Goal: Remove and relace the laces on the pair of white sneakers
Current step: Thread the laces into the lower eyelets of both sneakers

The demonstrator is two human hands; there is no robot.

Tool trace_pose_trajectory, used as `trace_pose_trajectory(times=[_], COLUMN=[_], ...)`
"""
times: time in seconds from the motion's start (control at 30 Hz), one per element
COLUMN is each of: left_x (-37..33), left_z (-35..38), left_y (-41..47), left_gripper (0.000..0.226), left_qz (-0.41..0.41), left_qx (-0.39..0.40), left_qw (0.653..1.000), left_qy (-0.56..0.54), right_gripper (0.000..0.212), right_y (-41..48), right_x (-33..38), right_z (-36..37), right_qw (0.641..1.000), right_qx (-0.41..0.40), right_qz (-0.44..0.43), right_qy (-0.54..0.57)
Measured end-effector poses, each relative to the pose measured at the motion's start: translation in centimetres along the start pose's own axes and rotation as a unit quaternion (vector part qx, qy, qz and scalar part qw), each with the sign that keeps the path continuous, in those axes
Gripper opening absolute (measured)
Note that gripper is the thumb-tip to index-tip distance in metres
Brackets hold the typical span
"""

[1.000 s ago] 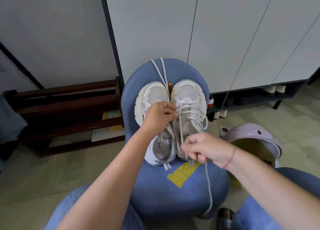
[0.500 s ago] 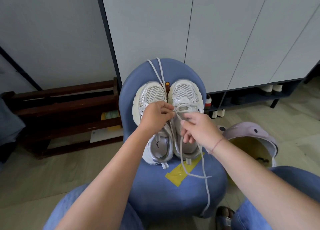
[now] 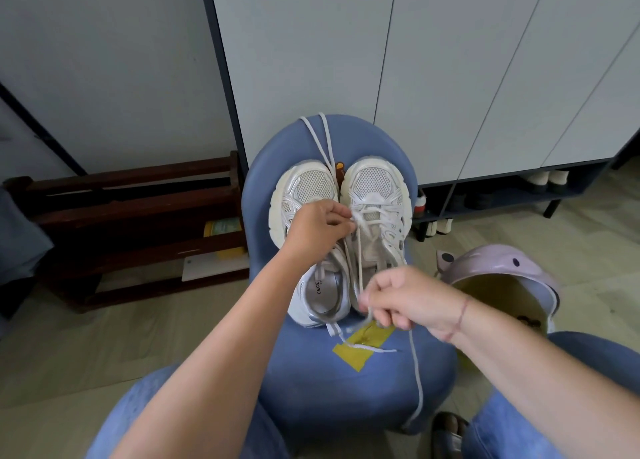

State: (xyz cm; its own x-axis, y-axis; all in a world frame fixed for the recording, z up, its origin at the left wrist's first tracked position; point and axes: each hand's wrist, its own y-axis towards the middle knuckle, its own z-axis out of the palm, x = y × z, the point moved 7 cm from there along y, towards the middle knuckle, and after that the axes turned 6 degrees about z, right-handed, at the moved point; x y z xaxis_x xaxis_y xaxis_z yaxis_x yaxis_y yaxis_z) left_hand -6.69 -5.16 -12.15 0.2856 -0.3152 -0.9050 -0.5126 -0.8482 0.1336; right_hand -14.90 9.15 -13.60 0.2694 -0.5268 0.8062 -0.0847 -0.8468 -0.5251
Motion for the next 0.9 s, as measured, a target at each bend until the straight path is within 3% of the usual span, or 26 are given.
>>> trace_pose_trajectory(times=[0.2,0.33,0.67,0.9], left_x=[-0.1,-0.2,-0.5,-1.8], left_z=[-0.1,-0.1,0.0,0.5], left_y=[-0.2,-0.3,-0.5,-1.7], left_gripper=[0.013,0.013,0.013,0.021], left_qz=[-0.002,-0.006,0.001,0.026], left_qx=[-0.002,-0.004,-0.013,-0.022], left_qw=[1.000,1.000,1.000,0.999], left_qy=[0.005,0.004,0.010,-0.001], right_gripper=[0.015,0.011,0.012,0.014], right_y=[-4.5,-5.8,-6.3,-6.1], right_x=[-1.5,-1.3,-3.1,-0.3], right_z=[3.2,4.2,6.1,2.2], right_qw=[0.965,0.937,0.931,0.965], right_qx=[0.255,0.338,0.349,0.258], right_qz=[0.035,0.028,0.037,-0.051], right_qy=[-0.050,-0.079,-0.098,0.012])
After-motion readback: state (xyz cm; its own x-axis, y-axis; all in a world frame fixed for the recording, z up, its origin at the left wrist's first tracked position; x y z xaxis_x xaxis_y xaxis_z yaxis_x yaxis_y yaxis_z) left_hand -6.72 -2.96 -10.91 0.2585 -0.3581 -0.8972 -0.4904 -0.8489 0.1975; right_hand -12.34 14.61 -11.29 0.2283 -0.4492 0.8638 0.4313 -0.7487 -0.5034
